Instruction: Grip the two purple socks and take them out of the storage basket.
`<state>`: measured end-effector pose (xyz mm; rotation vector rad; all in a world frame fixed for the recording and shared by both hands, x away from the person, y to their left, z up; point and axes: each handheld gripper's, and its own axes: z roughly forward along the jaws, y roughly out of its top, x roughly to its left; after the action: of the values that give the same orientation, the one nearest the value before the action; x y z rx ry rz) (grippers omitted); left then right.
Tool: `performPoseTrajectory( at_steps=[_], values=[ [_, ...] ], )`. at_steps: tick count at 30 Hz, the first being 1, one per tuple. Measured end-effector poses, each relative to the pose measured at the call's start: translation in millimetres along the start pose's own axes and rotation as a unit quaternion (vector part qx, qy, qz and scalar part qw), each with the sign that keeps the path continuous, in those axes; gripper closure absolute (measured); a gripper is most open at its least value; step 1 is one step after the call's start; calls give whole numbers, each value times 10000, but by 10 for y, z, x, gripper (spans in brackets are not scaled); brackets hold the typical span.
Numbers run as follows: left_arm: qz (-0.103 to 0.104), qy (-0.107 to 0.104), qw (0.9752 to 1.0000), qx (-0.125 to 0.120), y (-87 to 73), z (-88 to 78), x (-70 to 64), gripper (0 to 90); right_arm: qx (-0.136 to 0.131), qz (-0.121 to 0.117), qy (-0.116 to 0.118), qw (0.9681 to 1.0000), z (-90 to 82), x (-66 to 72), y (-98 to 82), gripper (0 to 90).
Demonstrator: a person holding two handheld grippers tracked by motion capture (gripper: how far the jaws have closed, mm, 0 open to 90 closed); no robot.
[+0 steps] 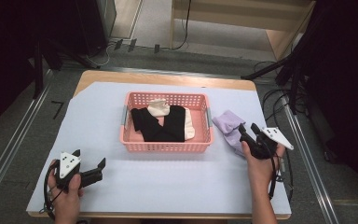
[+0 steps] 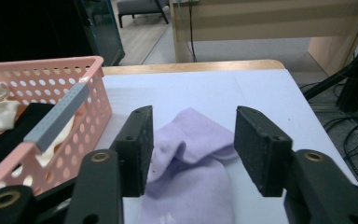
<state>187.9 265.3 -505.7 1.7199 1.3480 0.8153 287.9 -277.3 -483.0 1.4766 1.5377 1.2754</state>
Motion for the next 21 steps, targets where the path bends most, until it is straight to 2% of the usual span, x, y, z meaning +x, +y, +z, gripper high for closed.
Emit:
performPoseTrajectory(
  at_steps=[7, 8, 9, 10, 12, 17, 19, 21],
  values=[
    [12, 17, 10000, -19, -2, -3, -8, 83, 184, 19, 144, 9997, -218, -252, -217, 320],
    [13, 20, 10000, -19, -2, -3, -8, 83, 218, 37, 185, 9996, -250, -282, -240, 289],
    [27, 26, 10000, -25, -2, -3, -9, 83, 268, 19, 201, 9994, -319, -336, -276, 215],
    [31, 14, 10000, -24, -2, -4, -9, 83, 268, 19, 201, 9994, -319, -336, -276, 215],
    [35, 24, 10000, -12, -1, -4, -10, 83, 321, -68, 165, 9993, -375, -380, -309, 132],
    [34, 40, 10000, -46, -4, -2, -13, 83, 467, -223, 20, 9987, -515, -460, -420, 139],
    [35, 44, 10000, -48, -4, -3, -15, 83, 602, -66, 105, 9981, -568, -509, -460, 166],
    [34, 49, 10000, -57, -5, -4, -17, 83, 819, -74, 101, 9966, -617, -547, -501, 105]
  ],
)
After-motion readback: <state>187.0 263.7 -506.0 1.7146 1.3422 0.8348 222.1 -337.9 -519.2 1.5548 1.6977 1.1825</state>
